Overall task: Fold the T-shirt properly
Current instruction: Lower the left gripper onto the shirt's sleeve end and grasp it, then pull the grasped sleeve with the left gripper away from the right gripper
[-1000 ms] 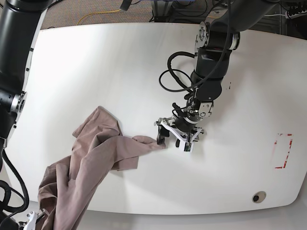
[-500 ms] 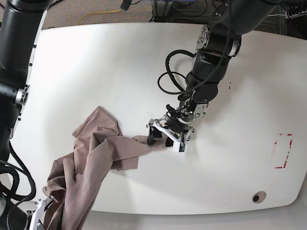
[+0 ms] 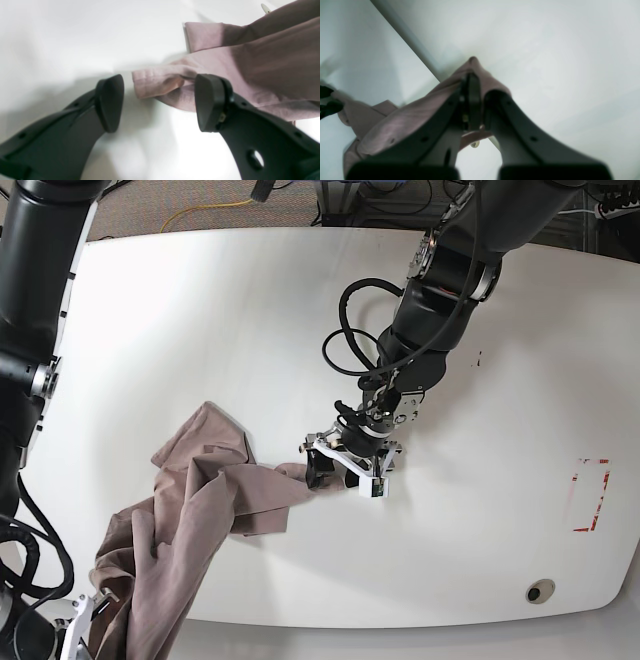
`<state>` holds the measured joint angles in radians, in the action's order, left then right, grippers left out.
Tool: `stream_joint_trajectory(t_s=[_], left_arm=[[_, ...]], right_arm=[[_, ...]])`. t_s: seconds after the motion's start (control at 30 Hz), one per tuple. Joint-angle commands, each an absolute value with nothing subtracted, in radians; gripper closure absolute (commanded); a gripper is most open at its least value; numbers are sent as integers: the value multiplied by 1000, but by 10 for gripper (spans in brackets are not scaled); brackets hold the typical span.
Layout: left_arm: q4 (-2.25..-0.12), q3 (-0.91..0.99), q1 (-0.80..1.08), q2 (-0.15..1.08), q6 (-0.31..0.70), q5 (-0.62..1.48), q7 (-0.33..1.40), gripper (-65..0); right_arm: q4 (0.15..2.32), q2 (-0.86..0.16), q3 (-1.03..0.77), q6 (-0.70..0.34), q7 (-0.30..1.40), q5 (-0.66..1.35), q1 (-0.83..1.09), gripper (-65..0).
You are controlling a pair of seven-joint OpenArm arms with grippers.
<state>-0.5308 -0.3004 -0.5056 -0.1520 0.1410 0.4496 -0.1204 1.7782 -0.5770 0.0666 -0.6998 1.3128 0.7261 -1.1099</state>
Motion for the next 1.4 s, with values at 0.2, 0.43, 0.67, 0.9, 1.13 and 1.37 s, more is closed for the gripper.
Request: stream_joint_trajectory(t_s=[0.2, 0.43, 0.67, 0.9, 1.13, 1.37], left_arm=[[-536, -300, -529, -157, 128, 453, -108, -169], [-536, -369, -539, -157, 30, 458, -111, -101], [-544, -456, -541, -157, 25, 555, -113, 0], [-599, -463, -519, -157, 25, 562, -107, 0], [-886, -461, -403, -96, 22, 562, 1, 0], [-1142, -398, -272, 44, 22, 562, 94, 0]], right_arm=[[1788, -587, 59, -698, 1285, 725, -1122, 0], [1787, -587, 59, -698, 1285, 725, -1122, 0], [1785, -587, 59, -698, 1285, 725, -1121, 0], [1784, -587, 59, -698, 1285, 725, -1121, 0], [1785, -599, 59, -698, 1285, 725, -1121, 0], [1787, -611, 59, -698, 1283, 725, -1121, 0]])
